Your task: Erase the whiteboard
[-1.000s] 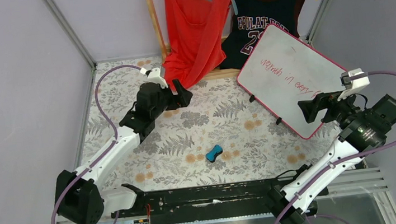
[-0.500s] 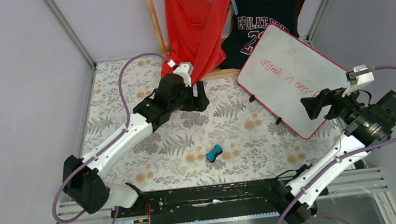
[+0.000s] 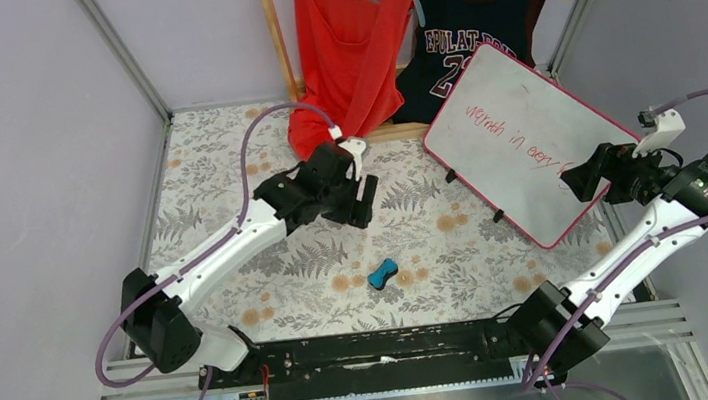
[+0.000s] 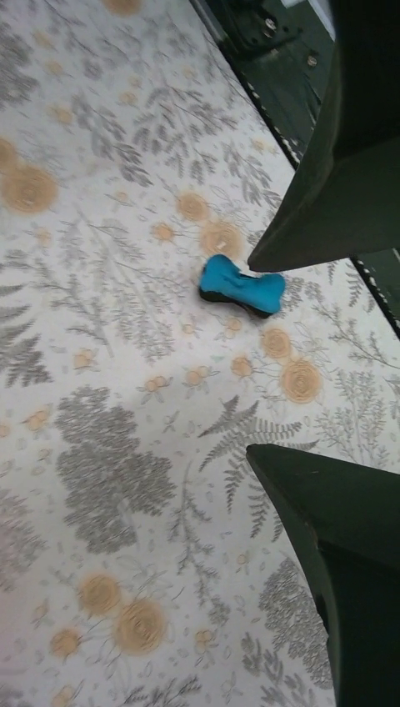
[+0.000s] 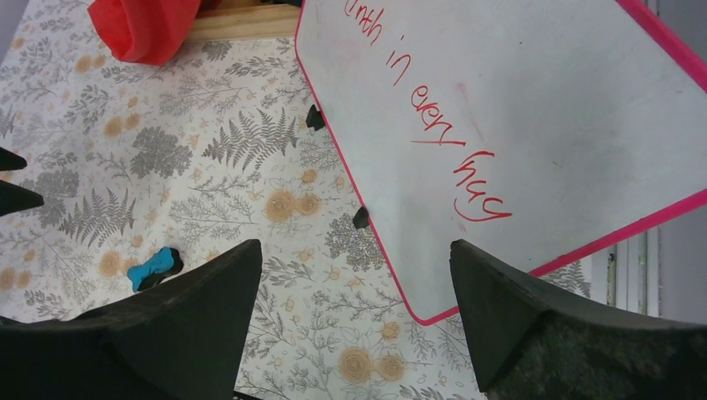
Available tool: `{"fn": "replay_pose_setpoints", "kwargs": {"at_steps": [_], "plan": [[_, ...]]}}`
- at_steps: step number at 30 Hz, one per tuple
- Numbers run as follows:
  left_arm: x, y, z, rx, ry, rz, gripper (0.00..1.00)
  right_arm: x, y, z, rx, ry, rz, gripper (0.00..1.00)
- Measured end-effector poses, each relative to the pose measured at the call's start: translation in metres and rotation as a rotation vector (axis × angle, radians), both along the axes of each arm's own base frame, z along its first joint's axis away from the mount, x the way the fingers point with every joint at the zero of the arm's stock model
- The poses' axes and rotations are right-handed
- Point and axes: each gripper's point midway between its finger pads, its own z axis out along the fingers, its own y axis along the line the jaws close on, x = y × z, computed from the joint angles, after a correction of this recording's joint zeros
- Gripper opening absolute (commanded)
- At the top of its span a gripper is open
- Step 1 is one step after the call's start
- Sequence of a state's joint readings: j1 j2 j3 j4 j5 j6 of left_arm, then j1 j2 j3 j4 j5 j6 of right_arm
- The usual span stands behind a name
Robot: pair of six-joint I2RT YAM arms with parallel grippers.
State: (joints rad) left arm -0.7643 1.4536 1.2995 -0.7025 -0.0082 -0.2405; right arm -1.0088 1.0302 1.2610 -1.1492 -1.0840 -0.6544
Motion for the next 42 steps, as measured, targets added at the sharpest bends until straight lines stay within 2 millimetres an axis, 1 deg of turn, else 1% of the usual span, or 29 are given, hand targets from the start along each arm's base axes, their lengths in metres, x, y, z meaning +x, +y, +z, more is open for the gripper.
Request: {"fn": "replay_pose_setpoints", "kwargs": {"at_steps": [3,6,10,15,19,23,26,32,37,39,42], "plan": [[-0.017,0.001,-0.019,0.057,0.031,-0.035,0.72,0.0,-0.001,0.003,-0.01,0.01,0.014,0.91],[-0.04,-0.002,-0.042,0.114,0.075,-0.093,0.72,-0.003,0.002,0.008,-0.03,0.002,0.024,0.92],[-0.067,-0.015,-0.068,0.181,0.12,-0.175,0.7,-0.006,0.007,0.019,-0.057,-0.013,0.029,0.92],[-0.094,-0.034,-0.1,0.259,0.16,-0.263,0.68,-0.006,0.006,0.032,-0.089,-0.031,0.029,0.91],[-0.116,-0.044,-0.129,0.331,0.199,-0.326,0.66,-0.004,0.003,0.029,-0.065,-0.013,0.03,0.9],[-0.131,-0.047,-0.142,0.369,0.215,-0.367,0.65,-0.001,-0.003,0.023,-0.05,0.005,0.03,0.91],[-0.134,-0.049,-0.143,0.374,0.207,-0.379,0.64,-0.002,-0.003,0.022,-0.052,0.007,0.03,0.91],[-0.125,-0.05,-0.141,0.386,0.17,-0.359,0.64,-0.003,0.0,0.018,-0.052,0.009,0.032,0.91],[-0.113,-0.066,-0.128,0.36,0.116,-0.354,0.63,-0.004,0.0,0.014,-0.048,0.019,0.031,0.91],[-0.107,-0.071,-0.124,0.348,0.099,-0.35,0.6,-0.005,0.0,0.011,-0.044,0.022,0.032,0.91],[-0.099,-0.077,-0.123,0.34,0.09,-0.342,0.59,-0.005,0.0,0.008,-0.041,0.028,0.033,0.9]]}}
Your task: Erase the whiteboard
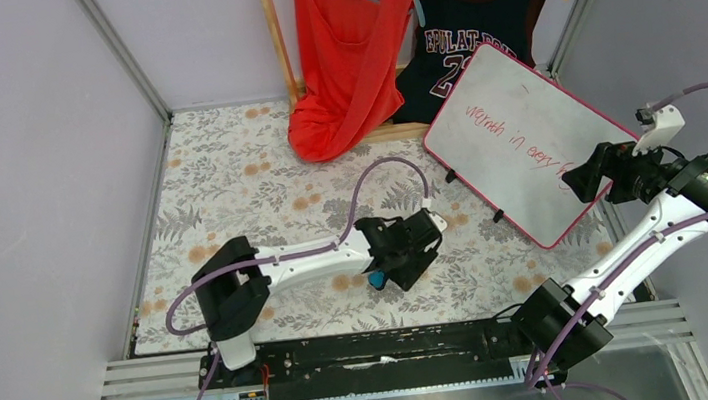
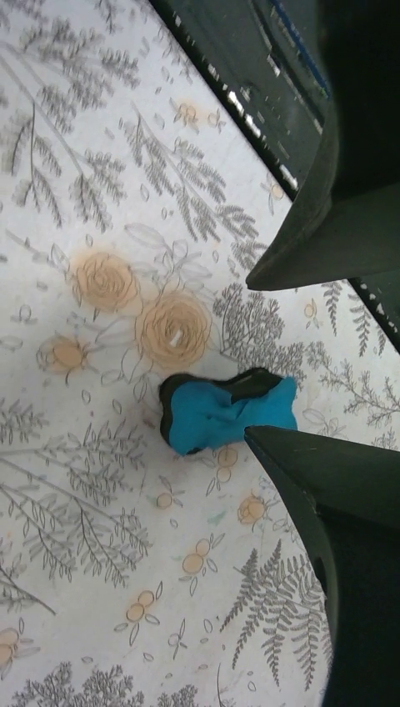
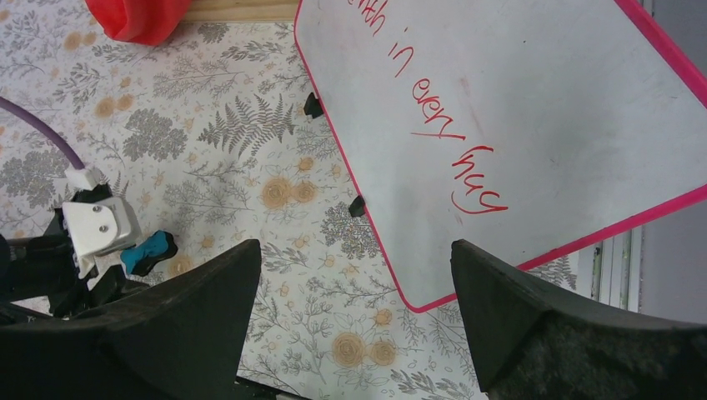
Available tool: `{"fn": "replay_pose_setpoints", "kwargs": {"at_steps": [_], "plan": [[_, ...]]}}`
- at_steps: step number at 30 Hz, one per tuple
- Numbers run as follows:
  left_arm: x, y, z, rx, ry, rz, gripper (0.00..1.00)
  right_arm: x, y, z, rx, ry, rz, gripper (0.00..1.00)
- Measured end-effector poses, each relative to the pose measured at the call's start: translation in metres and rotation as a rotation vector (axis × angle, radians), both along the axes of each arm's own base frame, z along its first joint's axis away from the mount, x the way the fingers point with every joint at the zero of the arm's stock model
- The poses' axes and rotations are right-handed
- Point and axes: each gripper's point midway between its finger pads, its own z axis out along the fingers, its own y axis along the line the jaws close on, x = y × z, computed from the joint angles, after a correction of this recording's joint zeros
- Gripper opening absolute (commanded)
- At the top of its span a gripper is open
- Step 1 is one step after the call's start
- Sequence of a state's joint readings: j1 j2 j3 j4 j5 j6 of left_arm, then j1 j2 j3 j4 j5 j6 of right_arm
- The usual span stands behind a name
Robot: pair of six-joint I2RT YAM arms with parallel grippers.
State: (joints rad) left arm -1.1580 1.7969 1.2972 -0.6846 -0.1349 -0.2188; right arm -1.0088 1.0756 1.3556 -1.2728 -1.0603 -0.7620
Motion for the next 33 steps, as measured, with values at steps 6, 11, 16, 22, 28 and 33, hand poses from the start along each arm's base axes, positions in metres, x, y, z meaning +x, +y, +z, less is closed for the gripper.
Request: {"fn": "replay_pose_setpoints", "kwargs": {"at_steps": [6,11,16,22,28,33], "plan": [[0.027,0.013,-0.003,-0.002,0.007,0.066,0.59,-0.001,0.0,-0.005,-0.001,0.009,0.004,0.91],[0.04,0.022,-0.005,-0.004,0.016,0.105,0.57,-0.001,-0.001,-0.006,-0.001,0.009,0.005,0.9],[0.036,0.019,-0.005,-0.018,0.035,0.095,0.55,-0.001,0.0,-0.008,0.003,0.012,0.005,0.9],[0.03,0.021,-0.014,-0.019,0.062,0.087,0.53,-0.001,-0.002,-0.012,0.005,0.021,0.002,0.9],[0.026,0.025,-0.021,-0.012,0.076,0.084,0.5,-0.001,-0.003,-0.015,0.002,0.028,-0.002,0.9],[0.026,0.024,-0.023,-0.02,0.08,0.085,0.47,-0.001,-0.004,-0.016,-0.001,0.028,-0.003,0.9]]}}
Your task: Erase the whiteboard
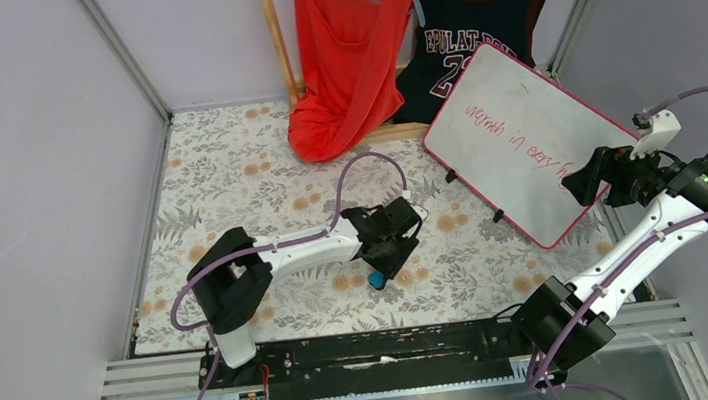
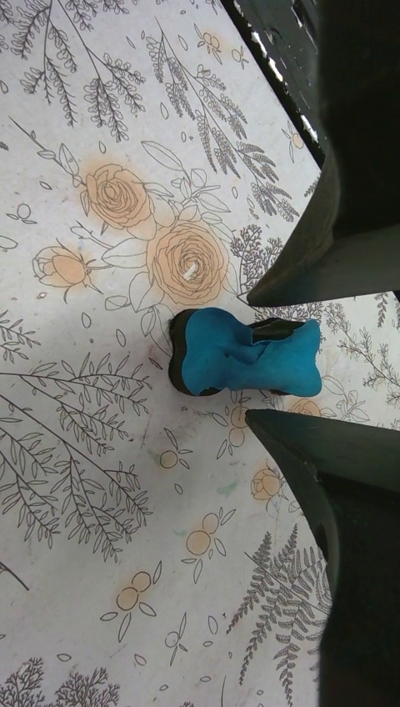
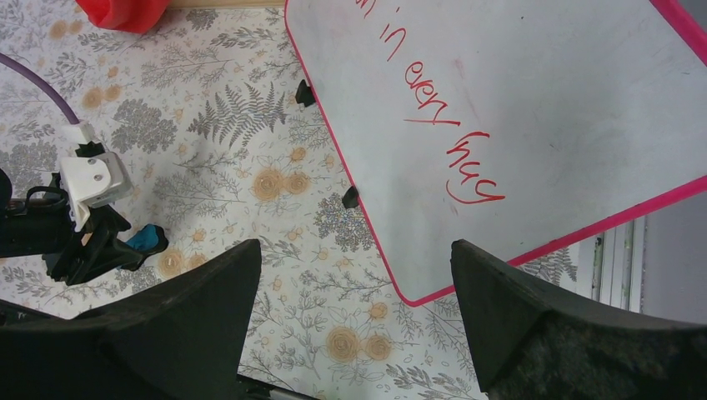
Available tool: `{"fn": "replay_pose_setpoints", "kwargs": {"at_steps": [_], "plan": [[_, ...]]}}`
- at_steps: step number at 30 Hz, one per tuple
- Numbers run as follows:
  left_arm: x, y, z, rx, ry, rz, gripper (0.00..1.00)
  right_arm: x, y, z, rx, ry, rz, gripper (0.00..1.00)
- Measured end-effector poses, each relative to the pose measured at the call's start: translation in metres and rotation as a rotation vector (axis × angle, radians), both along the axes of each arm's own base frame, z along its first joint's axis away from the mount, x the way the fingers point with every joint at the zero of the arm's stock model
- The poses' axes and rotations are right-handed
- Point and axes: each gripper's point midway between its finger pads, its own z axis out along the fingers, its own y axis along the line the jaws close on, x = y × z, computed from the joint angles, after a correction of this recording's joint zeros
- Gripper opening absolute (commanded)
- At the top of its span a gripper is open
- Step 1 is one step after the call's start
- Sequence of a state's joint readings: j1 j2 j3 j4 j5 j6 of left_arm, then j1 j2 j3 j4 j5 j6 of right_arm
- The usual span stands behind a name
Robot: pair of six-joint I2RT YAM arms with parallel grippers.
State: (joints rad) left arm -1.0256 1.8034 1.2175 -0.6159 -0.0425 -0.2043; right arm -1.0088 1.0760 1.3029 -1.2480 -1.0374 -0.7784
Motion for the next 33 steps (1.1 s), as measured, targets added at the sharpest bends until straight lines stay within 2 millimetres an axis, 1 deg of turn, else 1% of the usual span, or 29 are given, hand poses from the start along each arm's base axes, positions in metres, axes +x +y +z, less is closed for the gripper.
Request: {"fn": "replay_pose_setpoints", "kwargs": {"at_steps": [15,33], "plan": [[0.0,-0.002,-0.004,-0.013,0.007,-0.001,0.44,0.0,0.0,-0.004,0.008,0.006,0.0,0.9],[-0.001,0.002,-0.019,0.005,0.034,0.008,0.41,-0.001,0.0,-0.011,0.02,0.019,-0.002,0.9]]}}
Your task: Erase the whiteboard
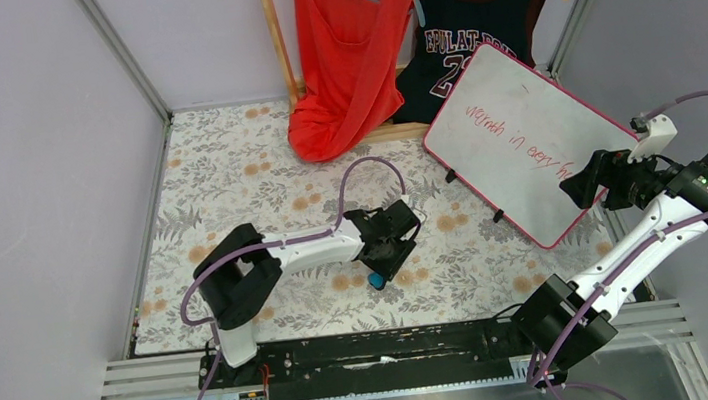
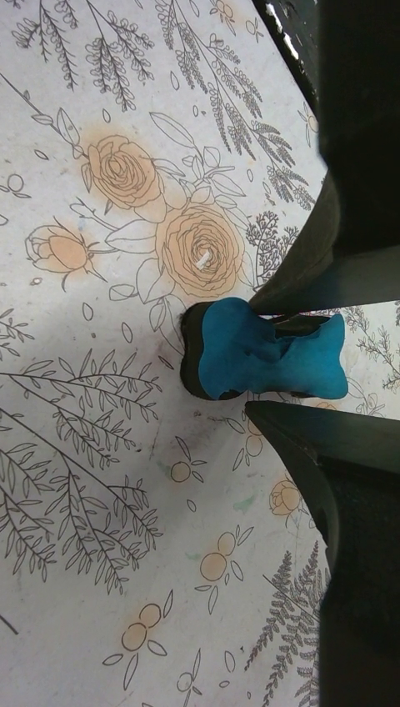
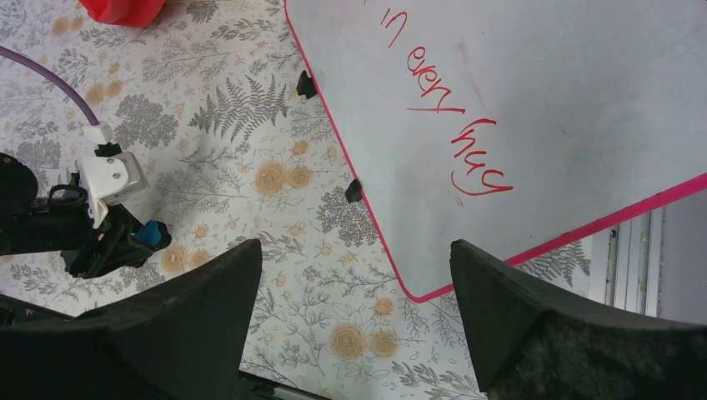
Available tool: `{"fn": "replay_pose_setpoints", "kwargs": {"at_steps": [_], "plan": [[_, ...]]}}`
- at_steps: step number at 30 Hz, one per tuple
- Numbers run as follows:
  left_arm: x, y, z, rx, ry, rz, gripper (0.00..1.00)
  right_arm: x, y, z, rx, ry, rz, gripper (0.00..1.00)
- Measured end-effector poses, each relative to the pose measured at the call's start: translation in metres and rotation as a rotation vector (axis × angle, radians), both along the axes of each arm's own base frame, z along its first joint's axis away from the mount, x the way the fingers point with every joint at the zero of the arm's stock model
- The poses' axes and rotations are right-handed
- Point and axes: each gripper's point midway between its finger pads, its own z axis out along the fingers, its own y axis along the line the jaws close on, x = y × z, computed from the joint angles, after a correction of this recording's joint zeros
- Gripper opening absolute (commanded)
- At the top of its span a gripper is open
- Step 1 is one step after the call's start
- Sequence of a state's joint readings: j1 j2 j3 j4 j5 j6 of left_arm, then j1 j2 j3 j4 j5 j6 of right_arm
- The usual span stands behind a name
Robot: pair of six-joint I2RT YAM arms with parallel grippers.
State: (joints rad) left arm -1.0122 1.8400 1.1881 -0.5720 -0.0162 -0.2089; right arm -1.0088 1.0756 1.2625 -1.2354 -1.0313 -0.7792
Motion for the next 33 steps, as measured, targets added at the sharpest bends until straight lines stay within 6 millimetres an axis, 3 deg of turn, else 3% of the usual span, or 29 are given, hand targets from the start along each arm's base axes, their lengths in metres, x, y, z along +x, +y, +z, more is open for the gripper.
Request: {"fn": "replay_pose_setpoints", "kwargs": {"at_steps": [14,17,20,22,28,33], "plan": [[-0.002,0.0,-0.002,-0.001,0.011,0.001,0.3,0.0,0.0,-0.001,0.003,0.002,0.0,0.9],[-0.002,0.0,0.0,-0.005,0.009,0.002,0.21,0.0,-0.001,-0.001,0.001,0.001,-0.001,0.89],[-0.001,-0.001,0.003,-0.012,0.006,0.006,0.02,0.001,-0.002,-0.001,-0.004,-0.002,-0.001,0.89],[-0.001,-0.001,0.006,-0.021,0.001,0.009,0.0,0.002,-0.003,-0.001,-0.004,-0.002,-0.003,0.89],[0.007,-0.002,0.027,-0.072,-0.037,0.028,0.0,0.002,-0.004,-0.002,0.009,0.004,-0.009,0.89],[0.02,-0.002,0.067,-0.168,-0.154,0.045,0.0,0.005,-0.008,0.009,0.007,-0.002,-0.019,0.88]]}}
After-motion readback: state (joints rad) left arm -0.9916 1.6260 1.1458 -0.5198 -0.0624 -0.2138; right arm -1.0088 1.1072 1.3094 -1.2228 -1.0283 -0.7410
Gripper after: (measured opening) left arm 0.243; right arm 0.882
